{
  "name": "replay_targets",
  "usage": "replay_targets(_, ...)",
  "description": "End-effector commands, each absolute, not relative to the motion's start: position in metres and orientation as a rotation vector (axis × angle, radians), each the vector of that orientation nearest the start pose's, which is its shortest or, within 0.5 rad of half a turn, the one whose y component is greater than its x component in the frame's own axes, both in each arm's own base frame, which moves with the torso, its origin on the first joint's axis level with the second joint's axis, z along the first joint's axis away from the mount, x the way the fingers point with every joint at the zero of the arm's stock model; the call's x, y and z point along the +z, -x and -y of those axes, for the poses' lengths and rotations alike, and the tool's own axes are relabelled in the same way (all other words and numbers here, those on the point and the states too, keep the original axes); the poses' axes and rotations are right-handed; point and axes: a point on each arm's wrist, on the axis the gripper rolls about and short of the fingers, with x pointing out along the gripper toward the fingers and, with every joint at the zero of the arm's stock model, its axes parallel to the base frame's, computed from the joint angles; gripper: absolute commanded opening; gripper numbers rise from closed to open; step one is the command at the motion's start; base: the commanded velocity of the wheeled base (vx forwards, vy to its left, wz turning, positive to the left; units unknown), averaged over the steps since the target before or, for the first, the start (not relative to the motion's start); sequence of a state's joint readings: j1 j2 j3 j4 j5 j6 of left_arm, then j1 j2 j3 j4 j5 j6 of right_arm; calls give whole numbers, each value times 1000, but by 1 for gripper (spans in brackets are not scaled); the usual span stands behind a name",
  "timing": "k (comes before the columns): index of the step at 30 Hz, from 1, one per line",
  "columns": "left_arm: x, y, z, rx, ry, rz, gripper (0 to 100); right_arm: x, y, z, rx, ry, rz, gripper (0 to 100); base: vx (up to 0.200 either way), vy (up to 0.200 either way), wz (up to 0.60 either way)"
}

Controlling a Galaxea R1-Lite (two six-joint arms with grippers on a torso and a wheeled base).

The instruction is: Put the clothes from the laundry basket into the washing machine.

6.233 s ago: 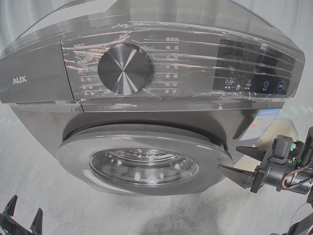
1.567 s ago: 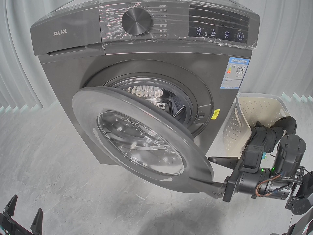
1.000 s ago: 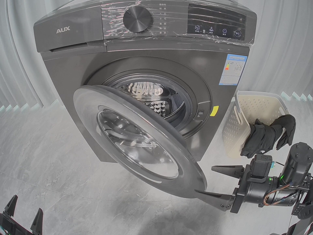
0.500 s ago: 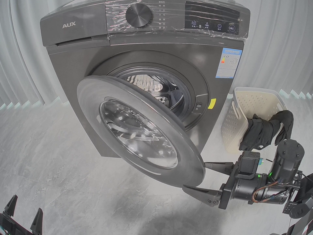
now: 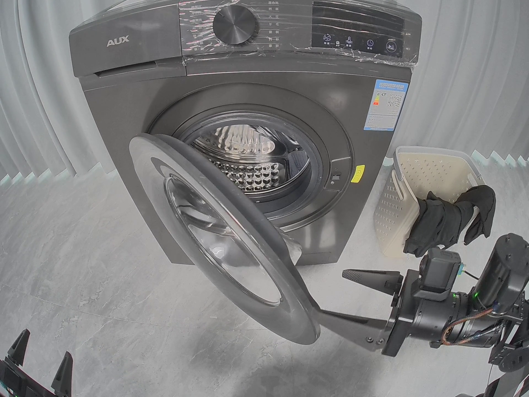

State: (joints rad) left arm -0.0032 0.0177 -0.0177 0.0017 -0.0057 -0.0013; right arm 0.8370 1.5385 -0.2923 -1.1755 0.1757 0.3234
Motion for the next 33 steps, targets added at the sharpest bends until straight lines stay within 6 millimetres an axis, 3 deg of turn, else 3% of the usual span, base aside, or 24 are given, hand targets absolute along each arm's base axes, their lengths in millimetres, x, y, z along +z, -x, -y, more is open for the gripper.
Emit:
replay_targets(1,76,23,0,-9,2,2,100,164,-148,-157,960,-304,-173,100,0,0,0)
replay_targets(4,76,23,0,-9,2,0,100,157,-166,-147,855,-295,-190,100,0,0,0)
replay_targets(7,76,23,0,-9,2,2,100,141,-180,-151,784,-276,-242,100,0,0,0)
replay_targets(15,76,23,0,-9,3,0,100,119,-192,-160,720,-243,-304,100,0,0,0)
replay_targets(20,76,23,0,-9,3,2,100,111,-191,-165,731,-229,-335,100,0,0,0)
replay_targets(29,76,23,0,-9,3,0,100,108,-158,-191,892,-177,-360,100,0,0,0)
replay_targets(33,76,23,0,-9,2,0,100,114,-167,-193,880,-207,-295,100,0,0,0)
